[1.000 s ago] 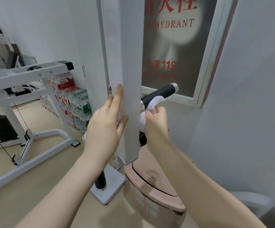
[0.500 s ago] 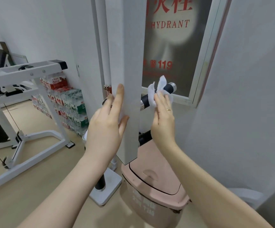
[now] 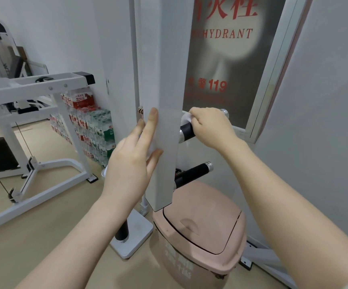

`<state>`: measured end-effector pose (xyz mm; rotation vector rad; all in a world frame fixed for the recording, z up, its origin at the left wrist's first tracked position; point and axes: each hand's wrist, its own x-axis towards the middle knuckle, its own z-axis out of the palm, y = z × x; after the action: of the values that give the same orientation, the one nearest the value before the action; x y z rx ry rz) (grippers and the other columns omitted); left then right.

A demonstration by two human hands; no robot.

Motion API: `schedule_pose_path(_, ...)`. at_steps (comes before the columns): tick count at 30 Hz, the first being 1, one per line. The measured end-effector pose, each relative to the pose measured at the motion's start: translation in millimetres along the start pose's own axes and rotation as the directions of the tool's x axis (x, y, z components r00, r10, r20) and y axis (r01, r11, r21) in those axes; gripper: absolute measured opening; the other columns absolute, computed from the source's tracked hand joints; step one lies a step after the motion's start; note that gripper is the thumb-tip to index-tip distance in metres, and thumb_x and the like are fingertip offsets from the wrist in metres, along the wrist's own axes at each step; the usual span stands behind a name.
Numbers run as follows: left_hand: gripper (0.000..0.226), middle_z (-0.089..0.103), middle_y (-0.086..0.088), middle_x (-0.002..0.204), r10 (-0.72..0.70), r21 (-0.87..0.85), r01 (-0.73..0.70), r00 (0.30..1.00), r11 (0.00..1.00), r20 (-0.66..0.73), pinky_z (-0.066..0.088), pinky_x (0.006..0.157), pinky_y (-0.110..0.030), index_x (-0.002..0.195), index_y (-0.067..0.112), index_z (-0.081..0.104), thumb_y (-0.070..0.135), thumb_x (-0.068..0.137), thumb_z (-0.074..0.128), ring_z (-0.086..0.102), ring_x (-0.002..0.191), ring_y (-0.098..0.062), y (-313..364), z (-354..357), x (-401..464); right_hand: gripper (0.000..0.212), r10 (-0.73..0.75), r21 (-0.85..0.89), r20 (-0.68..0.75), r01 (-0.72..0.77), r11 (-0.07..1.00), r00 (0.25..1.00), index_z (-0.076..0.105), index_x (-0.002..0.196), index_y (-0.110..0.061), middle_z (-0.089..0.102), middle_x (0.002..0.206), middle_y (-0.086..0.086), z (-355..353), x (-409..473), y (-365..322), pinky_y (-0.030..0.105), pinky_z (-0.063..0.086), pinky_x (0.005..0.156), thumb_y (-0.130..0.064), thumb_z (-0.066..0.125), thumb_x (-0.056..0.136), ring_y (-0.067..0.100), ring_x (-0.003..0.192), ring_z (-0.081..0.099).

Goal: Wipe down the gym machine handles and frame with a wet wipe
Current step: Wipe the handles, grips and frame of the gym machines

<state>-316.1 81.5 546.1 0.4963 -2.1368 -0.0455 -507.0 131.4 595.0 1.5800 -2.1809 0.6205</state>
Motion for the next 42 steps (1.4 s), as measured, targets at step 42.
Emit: schedule_pose_path(42, 0.066, 0.055, -0.025, 0.124, 0.0, 0.032, -0.001, 1.0, 0.999, 0.008, 0.045, 0.066, -0.038, 0.141, 0.019, 0.018, 0.017, 0.085, 0.053, 0.055, 0.077, -0.037, 4.6, 3.6, -6.1, 0.036, 0.814, 0.89, 0.076, -0.408, 0.205, 0.576, 0.05, 0.075, -0.028, 0.048, 0.075, -0.009, 40.5, -49.5, -34.1, 0.026, 0.033, 0.064, -0.014, 0.027, 0.099, 0.013, 0.066, 0.04)
